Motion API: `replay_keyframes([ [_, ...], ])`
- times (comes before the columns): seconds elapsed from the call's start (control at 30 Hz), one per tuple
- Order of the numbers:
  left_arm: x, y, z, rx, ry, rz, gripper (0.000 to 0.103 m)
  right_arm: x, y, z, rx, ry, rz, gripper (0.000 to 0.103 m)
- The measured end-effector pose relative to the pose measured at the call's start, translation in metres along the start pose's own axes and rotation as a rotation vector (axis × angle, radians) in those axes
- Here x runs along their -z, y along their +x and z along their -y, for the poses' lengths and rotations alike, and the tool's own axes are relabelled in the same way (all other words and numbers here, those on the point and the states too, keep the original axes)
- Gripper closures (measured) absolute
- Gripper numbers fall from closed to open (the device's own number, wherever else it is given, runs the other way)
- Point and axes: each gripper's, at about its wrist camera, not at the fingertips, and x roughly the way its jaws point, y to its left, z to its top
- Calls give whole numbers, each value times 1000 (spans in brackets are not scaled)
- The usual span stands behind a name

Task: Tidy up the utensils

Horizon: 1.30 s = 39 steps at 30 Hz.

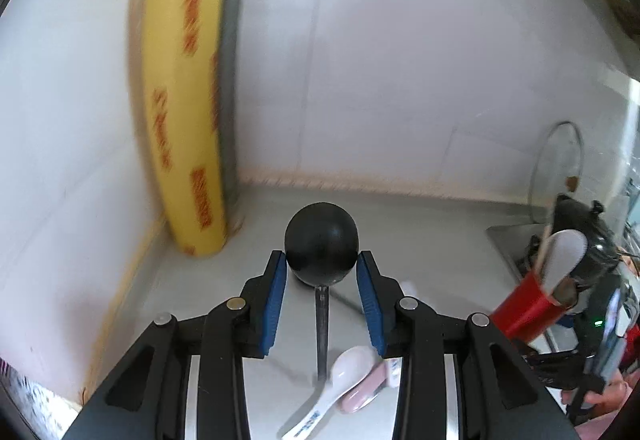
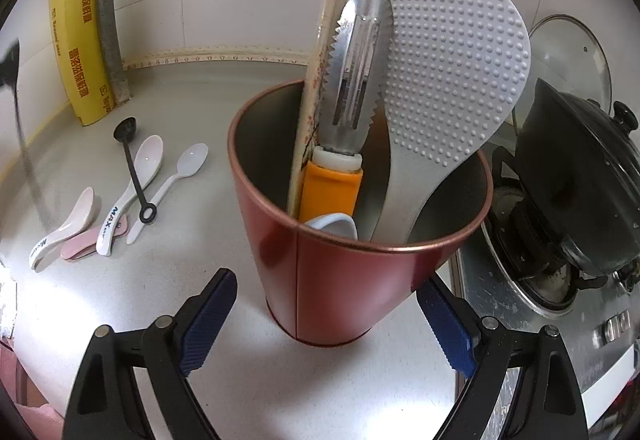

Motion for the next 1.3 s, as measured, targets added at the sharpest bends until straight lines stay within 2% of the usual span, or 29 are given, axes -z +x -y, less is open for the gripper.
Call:
replay_keyframes([
  [0.13,-11,-11,14,96,16,71,66,-1,1,3,-7,2,0,10],
  [0.2,-11,-3,18,133,28,89,66,-1,1,4,-9,2,0,10],
  [0.27,-3,10,15,159,19,72,66,0,1,4,-12,4,2,10],
  [0.37,30,37,2,185,-55,-21,68,1,-1,4,-14,4,7,10],
  [0.43,52,44,-11,185,-105,-89,69,2,-2,4,-11,0,10,10],
  [0.53,78,33,-20,180,-122,-143,70,3,-5,3,-8,-10,15,10],
  [0.63,100,29,-27,148,-120,-206,70,4,-5,5,-10,-8,9,10],
  [0.8,121,38,-42,76,-186,-302,69,5,-5,4,-16,-8,7,10],
  [0.93,131,44,-57,80,-260,-325,66,5,-4,1,-16,-14,8,10],
  [1.1,135,44,-76,97,-436,-312,65,5,-5,-2,-14,-19,14,10],
  [1.3,136,63,-98,81,-615,-344,66,7,-5,0,-15,-13,13,10],
])
